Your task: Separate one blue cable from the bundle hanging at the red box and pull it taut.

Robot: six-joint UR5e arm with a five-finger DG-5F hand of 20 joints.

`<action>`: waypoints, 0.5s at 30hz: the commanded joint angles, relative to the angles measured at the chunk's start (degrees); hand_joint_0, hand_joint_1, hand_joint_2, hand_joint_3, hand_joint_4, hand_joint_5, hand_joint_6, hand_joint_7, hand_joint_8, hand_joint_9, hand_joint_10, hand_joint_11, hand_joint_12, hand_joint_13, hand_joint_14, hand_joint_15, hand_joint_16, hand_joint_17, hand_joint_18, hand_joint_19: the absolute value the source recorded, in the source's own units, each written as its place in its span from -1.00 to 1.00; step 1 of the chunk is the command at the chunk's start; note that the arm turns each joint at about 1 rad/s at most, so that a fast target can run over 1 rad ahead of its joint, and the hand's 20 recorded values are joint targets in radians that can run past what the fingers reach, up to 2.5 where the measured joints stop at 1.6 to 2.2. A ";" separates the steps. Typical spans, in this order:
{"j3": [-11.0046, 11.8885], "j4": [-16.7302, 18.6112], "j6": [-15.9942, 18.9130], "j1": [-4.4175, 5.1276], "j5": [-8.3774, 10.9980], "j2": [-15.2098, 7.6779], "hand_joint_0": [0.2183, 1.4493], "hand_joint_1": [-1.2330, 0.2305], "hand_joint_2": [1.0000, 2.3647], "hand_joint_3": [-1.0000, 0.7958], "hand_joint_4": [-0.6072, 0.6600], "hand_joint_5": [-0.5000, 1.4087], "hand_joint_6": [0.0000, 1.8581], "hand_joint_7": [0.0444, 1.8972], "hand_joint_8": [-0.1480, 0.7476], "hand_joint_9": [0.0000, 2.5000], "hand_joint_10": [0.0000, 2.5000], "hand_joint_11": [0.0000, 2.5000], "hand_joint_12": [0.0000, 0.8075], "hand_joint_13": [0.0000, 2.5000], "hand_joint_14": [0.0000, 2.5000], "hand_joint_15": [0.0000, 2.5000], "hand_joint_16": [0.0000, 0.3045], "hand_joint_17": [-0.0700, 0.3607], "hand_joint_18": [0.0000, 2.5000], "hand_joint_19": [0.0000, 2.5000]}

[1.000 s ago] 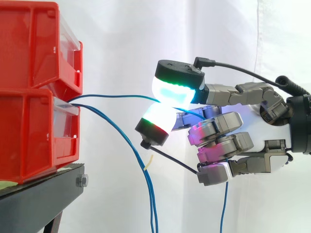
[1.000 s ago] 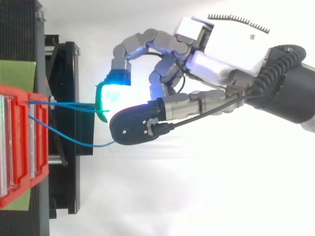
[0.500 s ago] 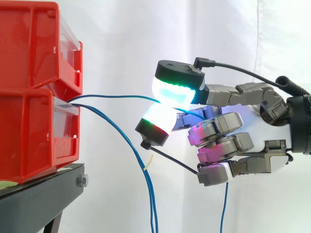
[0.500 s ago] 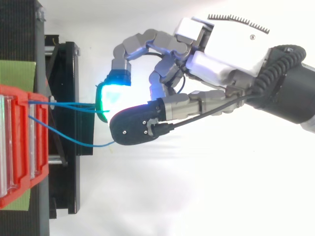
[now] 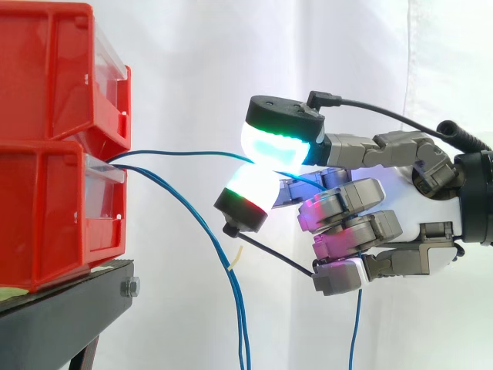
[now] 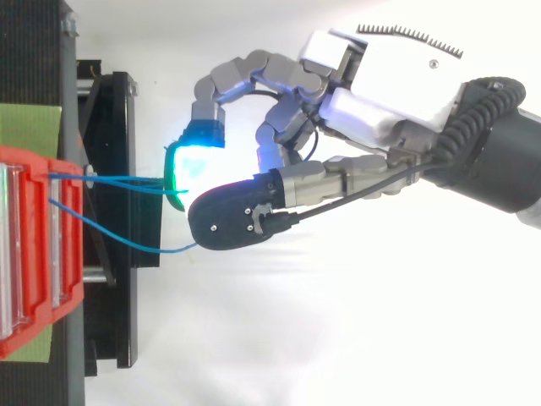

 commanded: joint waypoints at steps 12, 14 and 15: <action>-0.03 -0.01 0.07 0.00 0.06 0.01 -0.29 -0.42 -0.98 0.06 -0.05 -0.59 0.03 0.26 0.00 -0.02 -0.22 0.17 -0.24 0.07 -0.03 0.27 -0.65 -0.12 -0.03 -0.09; -0.03 -0.01 -0.02 0.00 -0.03 0.01 -0.29 -0.42 -0.98 0.06 -0.05 -0.59 0.03 0.27 0.00 -0.01 -0.22 0.18 -0.24 0.07 -0.03 0.27 -0.65 -0.12 -0.03 -0.09; 0.06 -0.01 -0.02 0.00 0.06 0.01 -0.29 -0.42 -0.98 0.06 -0.04 -0.59 0.03 0.27 0.01 -0.01 -0.22 0.17 -0.25 0.07 -0.03 0.28 -0.65 -0.11 -0.03 -0.10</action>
